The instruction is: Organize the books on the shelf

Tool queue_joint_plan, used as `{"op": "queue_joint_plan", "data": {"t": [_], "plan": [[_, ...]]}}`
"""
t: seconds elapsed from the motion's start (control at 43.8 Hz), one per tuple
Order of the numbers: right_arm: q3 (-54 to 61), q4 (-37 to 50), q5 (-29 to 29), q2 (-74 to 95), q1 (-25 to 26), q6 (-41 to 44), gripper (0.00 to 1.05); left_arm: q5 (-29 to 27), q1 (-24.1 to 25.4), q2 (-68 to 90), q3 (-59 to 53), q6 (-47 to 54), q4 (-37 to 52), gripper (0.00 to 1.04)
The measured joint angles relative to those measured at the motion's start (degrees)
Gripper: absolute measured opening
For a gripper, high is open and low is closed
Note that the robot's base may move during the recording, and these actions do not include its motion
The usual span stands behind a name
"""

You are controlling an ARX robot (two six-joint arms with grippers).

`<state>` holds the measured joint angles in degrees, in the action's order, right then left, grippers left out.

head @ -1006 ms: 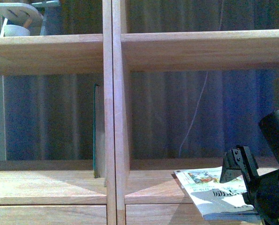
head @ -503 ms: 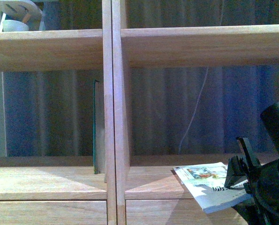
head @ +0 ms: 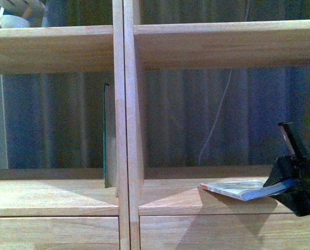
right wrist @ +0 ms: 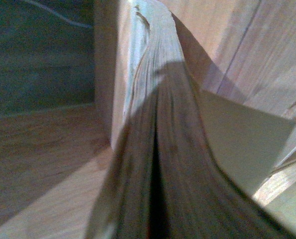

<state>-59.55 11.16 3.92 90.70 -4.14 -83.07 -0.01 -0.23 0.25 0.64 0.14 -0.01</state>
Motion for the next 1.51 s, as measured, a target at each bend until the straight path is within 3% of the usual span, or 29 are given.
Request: {"op": "queue_joint_plan", "data": {"t": [0.343, 0.594, 0.914, 1.166, 1.28, 1.349, 1.509], "plan": [[6.6, 5.38, 11.13, -16.61, 0.57, 17.73, 0.07, 0.0, 0.0, 0.0, 0.0, -0.02, 0.0, 0.97], [12.59, 12.22, 18.21, -25.99, -3.02, 26.01, 0.07, 0.0, 0.0, 0.0, 0.0, 0.0, 0.0, 0.97], [12.94, 18.21, 19.43, -28.52, -9.99, 29.27, 0.07, 0.0, 0.0, 0.0, 0.0, -0.02, 0.0, 0.97], [12.92, 18.4, 19.26, -28.57, -10.27, 29.99, 0.07, -0.15, -0.02, 0.02, 0.0, -0.04, -0.02, 0.97], [12.92, 18.36, 19.28, -28.63, -10.27, 30.18, 0.07, -0.87, 0.81, 4.74, 1.62, -7.76, -0.46, 0.97], [12.9, 18.14, 19.23, -28.85, -10.34, 30.4, 0.07, 3.56, 3.04, 12.57, 4.24, -13.9, 5.55, 0.97], [12.9, 17.7, 18.21, -29.38, -11.82, 31.1, 0.07, 20.44, 8.66, 30.86, 13.35, -25.86, 23.5, 0.97]]}}
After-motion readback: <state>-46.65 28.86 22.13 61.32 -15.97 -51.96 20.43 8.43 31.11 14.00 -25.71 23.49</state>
